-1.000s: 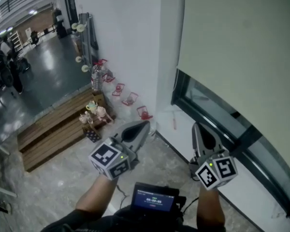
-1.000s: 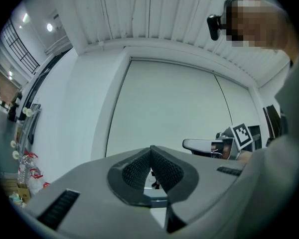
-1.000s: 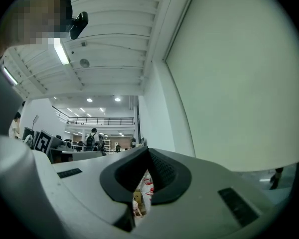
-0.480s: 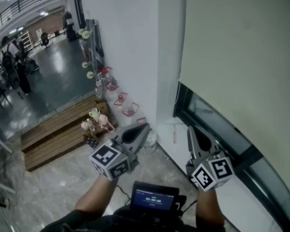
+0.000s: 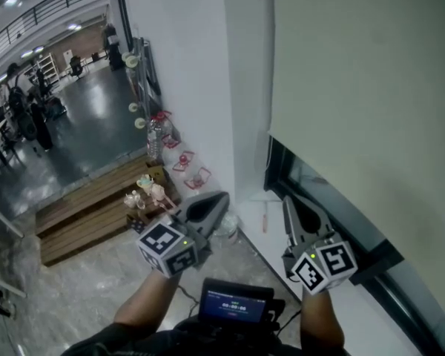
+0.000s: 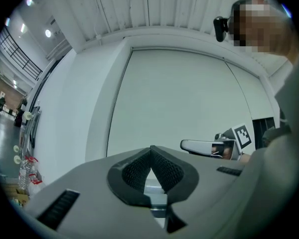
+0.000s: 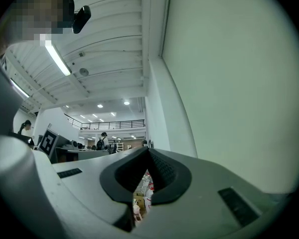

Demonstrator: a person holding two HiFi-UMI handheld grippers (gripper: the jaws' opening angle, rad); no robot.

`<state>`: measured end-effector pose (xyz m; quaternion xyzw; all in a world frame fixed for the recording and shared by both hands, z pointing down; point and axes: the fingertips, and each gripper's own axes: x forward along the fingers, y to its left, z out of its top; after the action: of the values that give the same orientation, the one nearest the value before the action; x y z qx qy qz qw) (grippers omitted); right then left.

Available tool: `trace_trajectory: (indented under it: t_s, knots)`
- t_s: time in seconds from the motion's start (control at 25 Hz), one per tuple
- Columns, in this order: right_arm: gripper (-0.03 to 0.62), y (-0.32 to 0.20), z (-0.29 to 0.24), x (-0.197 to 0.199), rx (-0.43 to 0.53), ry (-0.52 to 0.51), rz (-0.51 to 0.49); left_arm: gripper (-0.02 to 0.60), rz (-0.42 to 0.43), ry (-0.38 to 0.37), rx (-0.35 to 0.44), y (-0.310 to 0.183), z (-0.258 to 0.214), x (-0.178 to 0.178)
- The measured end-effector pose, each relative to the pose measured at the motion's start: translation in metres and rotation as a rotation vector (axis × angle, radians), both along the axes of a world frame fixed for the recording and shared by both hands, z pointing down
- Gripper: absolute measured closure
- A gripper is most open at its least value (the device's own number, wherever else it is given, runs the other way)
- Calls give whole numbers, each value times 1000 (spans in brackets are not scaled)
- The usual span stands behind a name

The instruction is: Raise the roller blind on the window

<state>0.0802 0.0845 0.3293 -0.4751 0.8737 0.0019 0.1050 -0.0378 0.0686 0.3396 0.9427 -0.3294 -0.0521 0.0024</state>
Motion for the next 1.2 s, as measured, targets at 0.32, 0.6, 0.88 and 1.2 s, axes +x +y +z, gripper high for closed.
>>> trace_trajectory:
  t_s: [0.32,0.6,0.88,1.2]
  knots:
    - [594,-27,1,25,-13,-30,-20,592,-39,0,8,-24,-6,18]
    - [594,-64,17,31,-31,-38,-15,592,-28,-9,2,-64,7,24]
    - [594,-106,17,28,-39,-23,24,592,-11,13,6,-112,5,14]
    - [594,-161,11,11,-53,-10,55,592,10,16,15,-171,-2,-2]
